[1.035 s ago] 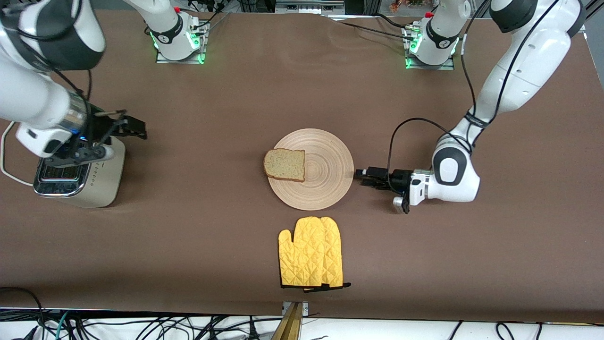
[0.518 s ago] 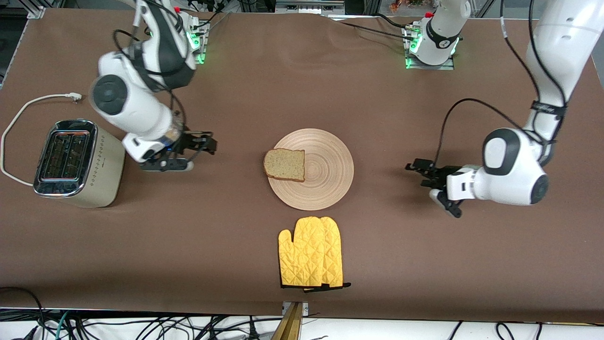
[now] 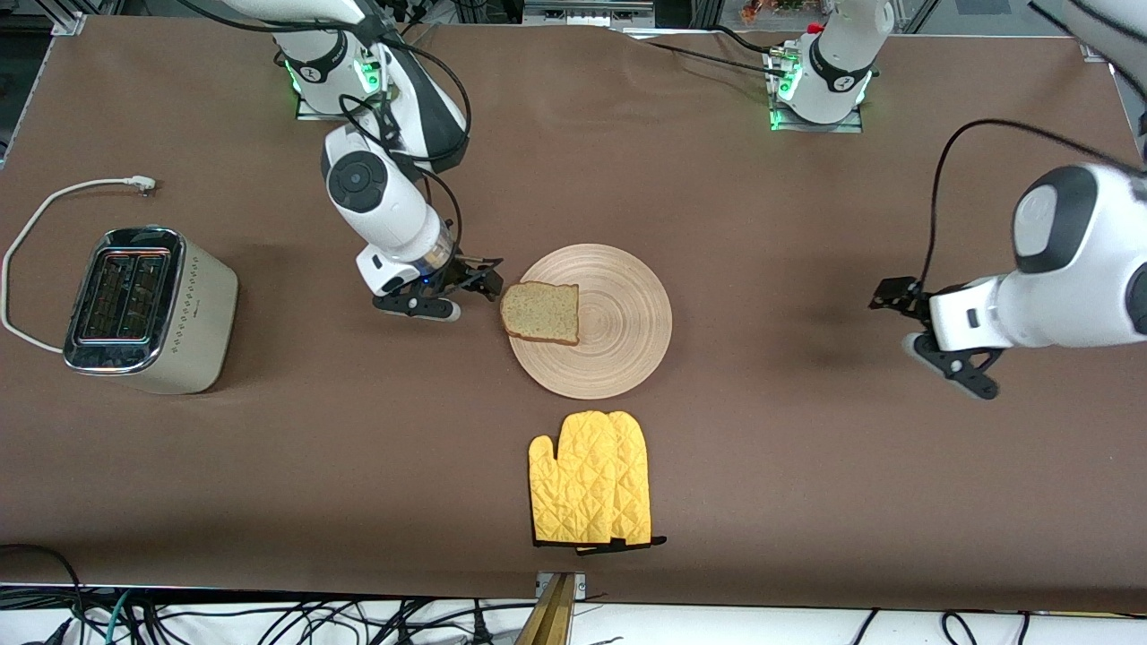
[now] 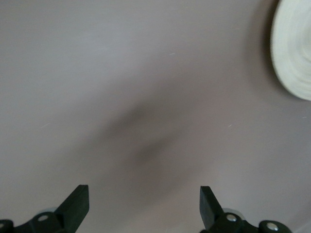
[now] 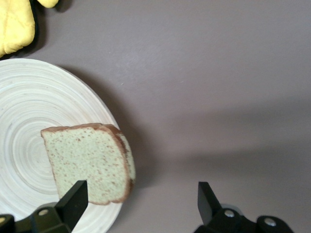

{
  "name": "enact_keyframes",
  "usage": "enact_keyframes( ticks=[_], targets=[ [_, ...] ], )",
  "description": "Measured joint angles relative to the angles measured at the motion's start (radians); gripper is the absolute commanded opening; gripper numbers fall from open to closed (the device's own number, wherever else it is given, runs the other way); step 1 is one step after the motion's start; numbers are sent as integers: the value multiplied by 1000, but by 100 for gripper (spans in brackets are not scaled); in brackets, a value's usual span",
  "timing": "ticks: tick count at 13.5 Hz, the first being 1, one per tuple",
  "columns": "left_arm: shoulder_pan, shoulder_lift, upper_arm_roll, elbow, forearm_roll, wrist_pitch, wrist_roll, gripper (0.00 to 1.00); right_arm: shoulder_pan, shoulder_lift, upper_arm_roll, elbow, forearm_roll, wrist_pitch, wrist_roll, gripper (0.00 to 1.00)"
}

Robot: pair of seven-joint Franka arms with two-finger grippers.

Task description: Move plate and put bread in toaster

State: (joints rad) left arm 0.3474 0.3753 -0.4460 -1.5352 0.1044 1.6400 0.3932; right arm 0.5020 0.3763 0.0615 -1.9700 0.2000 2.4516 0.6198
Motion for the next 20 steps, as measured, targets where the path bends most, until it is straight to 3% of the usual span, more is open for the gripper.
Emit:
enact_keyframes(
  ticks=[4, 5, 7, 10, 13, 17, 20],
  targets=[
    [-64, -84, 9, 135, 60, -209, -174, 100, 8, 76, 11, 21, 55, 75, 9, 100],
    [-112, -110, 64, 145, 60, -205, -189, 100, 12, 91, 11, 34, 63, 81, 10, 99],
    [-235, -173, 238, 123, -2, -151, -195, 100, 26, 116, 12, 48, 68, 102, 23, 91],
    [-287, -305, 386, -52, -153, -16, -197, 100, 39, 133, 13, 52, 68, 119, 37, 79],
    [-313, -385, 404, -156, -135, 13, -262, 100, 39, 137, 13, 53, 69, 125, 38, 64],
    [-332, -394, 404, -168, -119, 0, -294, 100, 38, 143, 12, 53, 69, 126, 38, 44],
    [-332, -390, 404, -166, -118, -17, -295, 100, 38, 149, 10, 53, 69, 128, 38, 17]
  ],
)
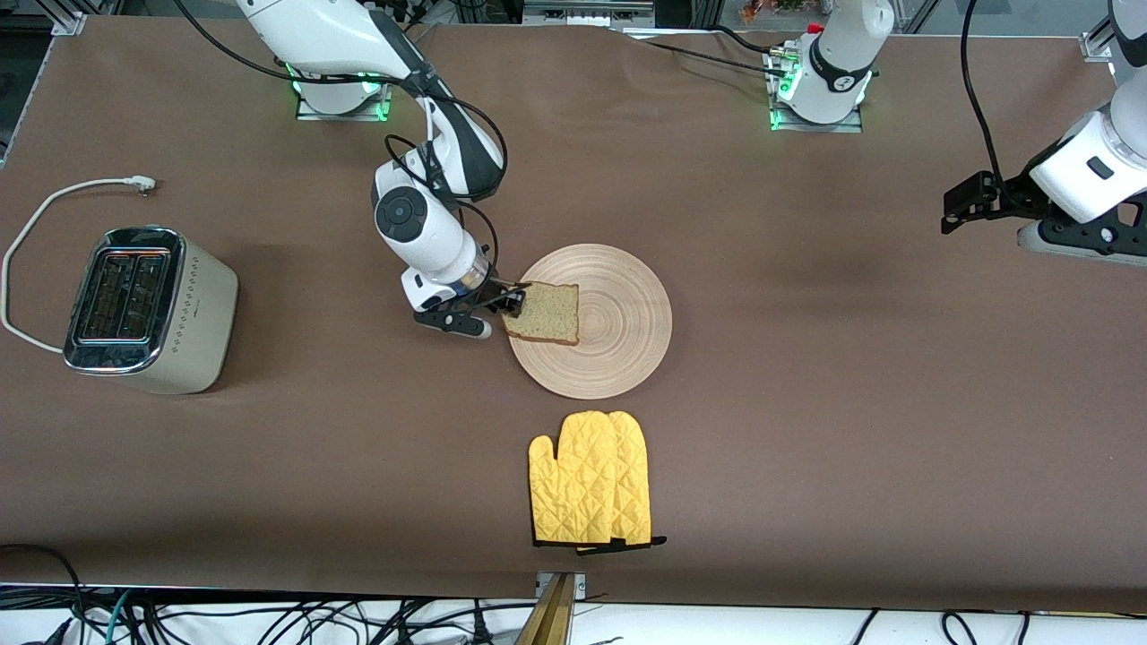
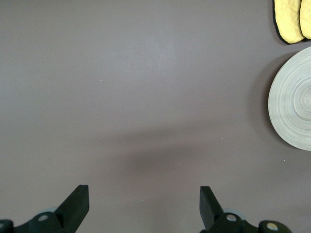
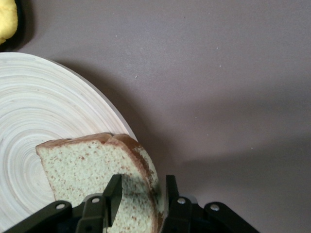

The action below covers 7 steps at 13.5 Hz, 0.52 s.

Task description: Move plate and put bread in toaster

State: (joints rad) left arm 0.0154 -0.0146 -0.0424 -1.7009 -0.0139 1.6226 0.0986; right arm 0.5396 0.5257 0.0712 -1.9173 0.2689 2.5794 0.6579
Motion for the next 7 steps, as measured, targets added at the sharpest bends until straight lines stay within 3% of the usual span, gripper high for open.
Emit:
enact_keyframes(
  ticks=[2, 7],
  targets=[
    [-1, 0, 0, 1, 0, -4, 0, 100, 0, 2, 0, 1, 0, 2, 0, 0],
    [-2, 0, -3, 4, 0, -11, 0, 100, 0, 2, 0, 12, 0, 2, -4, 0]
  ],
)
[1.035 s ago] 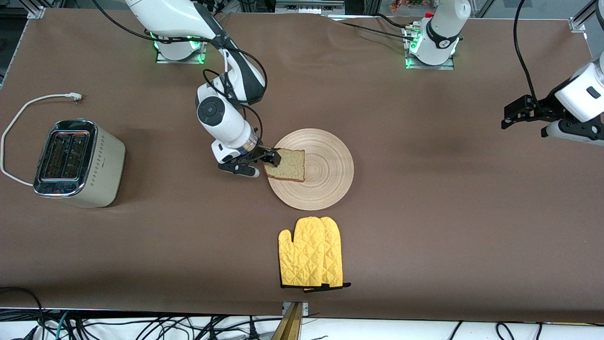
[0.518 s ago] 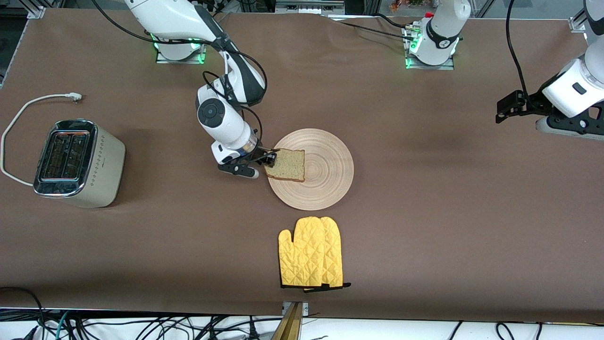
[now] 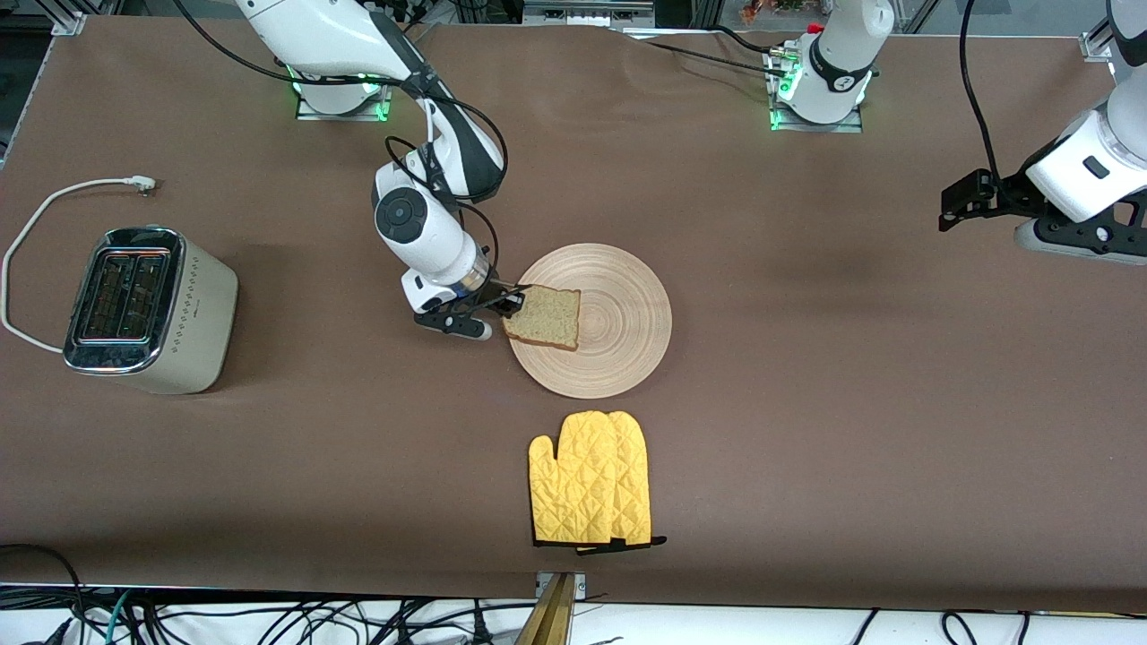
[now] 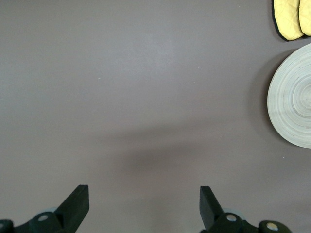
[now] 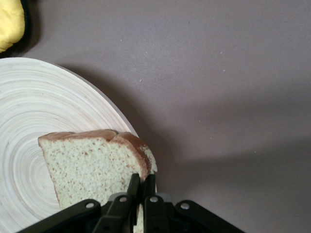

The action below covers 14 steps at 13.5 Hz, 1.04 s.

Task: Move plate and put bread in toaster
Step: 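Lift the bread and carry it over the toaster with the right gripper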

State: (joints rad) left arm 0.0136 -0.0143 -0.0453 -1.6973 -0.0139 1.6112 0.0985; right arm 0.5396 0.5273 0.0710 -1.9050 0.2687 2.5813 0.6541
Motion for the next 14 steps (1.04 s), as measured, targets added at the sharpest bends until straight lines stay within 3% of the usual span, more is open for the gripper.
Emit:
enact_keyframes(
  ticks=[3, 8, 10, 14],
  targets=[
    [0, 0, 0, 0, 0, -1, 0, 100, 0, -11, -2, 20, -14, -36, -6, 0],
    [0, 0, 0, 1, 0, -9, 0, 100, -1, -113, -68, 210, -183, -487, -34, 0],
    [0, 0, 0, 1, 0, -20, 0, 100, 0, -144, -127, 271, -215, -651, -119, 0],
    [0, 0, 0, 1, 0, -22, 0, 100, -5, -160, -337, 330, -284, -843, -425, 0]
  ],
)
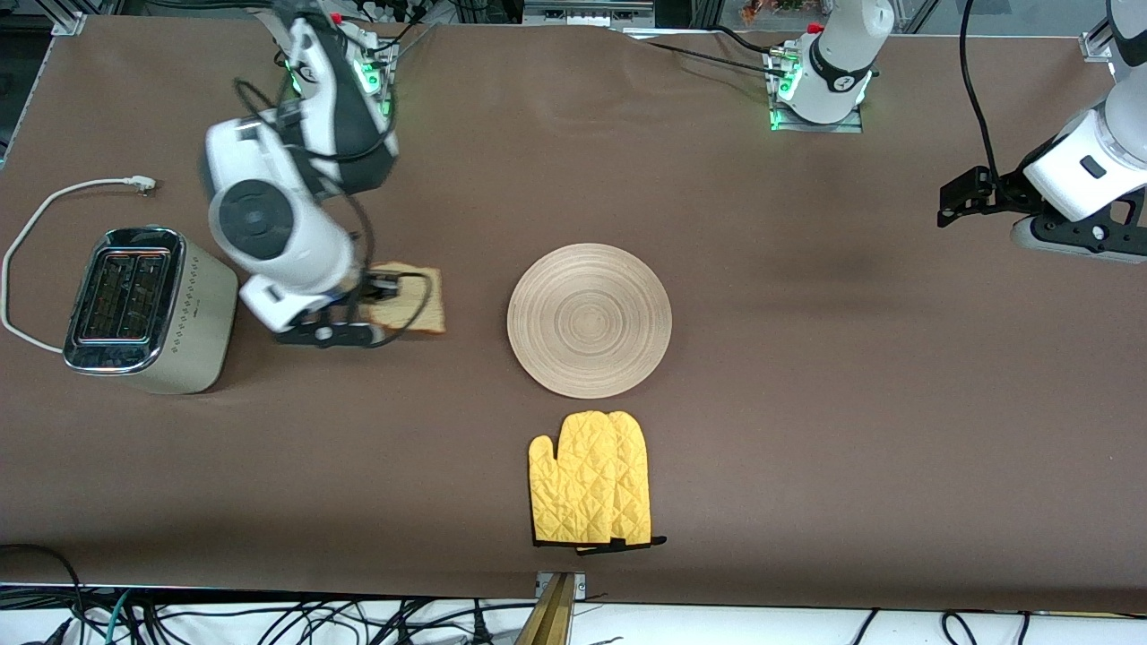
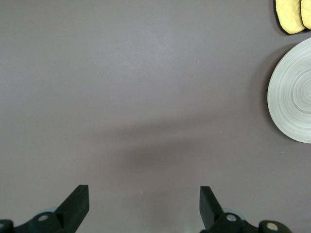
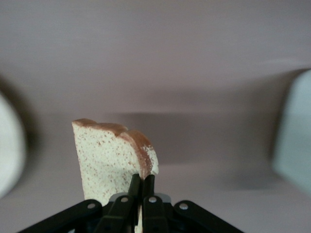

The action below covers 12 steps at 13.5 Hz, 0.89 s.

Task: Move plate and put bread in toaster
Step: 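Lift the bread and carry it over the toaster with the right gripper, then lower the bread into the toaster slot with the right gripper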

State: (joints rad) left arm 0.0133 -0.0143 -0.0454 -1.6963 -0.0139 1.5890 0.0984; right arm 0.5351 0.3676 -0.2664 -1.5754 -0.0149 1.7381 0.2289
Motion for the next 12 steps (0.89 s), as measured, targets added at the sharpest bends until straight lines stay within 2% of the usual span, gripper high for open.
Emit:
enact_keyframes(
  ticks=[3, 6, 9, 12],
  targets=[
    [0, 0, -2, 0, 0, 0, 0, 100, -4, -17, -153, 58, -119, -108, -225, 0],
    [0, 0, -5, 0, 0, -1, 0, 100, -7, -26, -274, 104, -267, -160, -356, 0],
    [0, 0, -5, 0, 0, -1, 0, 100, -10, -20, -361, 107, -360, -163, -436, 0],
    [0, 0, -5, 0, 0, -1, 0, 100, -17, 14, -390, 105, -410, -161, -445, 0]
  ],
)
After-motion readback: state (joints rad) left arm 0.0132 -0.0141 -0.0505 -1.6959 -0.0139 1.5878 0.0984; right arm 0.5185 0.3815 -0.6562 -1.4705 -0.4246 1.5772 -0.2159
